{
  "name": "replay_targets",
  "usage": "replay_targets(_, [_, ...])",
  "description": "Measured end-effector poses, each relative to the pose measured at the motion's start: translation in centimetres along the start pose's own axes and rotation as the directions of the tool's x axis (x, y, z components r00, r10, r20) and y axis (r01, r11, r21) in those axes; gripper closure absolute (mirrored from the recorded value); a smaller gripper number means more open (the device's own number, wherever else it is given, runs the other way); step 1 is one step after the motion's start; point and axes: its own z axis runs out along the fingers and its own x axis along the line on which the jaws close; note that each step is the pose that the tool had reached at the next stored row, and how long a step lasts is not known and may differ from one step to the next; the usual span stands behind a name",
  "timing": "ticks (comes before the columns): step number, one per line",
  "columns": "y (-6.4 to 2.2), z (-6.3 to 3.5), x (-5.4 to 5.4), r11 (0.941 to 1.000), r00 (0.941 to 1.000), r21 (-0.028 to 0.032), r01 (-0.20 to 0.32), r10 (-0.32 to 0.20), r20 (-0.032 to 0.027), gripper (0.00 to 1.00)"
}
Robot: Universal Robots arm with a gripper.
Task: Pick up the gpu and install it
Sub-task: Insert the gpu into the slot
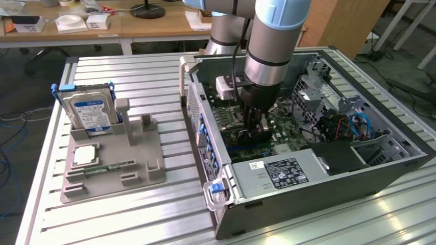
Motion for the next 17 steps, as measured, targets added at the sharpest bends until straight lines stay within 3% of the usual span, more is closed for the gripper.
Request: replay_targets(17, [-0.05, -0.37, 0.09, 1.0, 1.0, 0.0001, 0.0, 0.0, 0.0, 0.74])
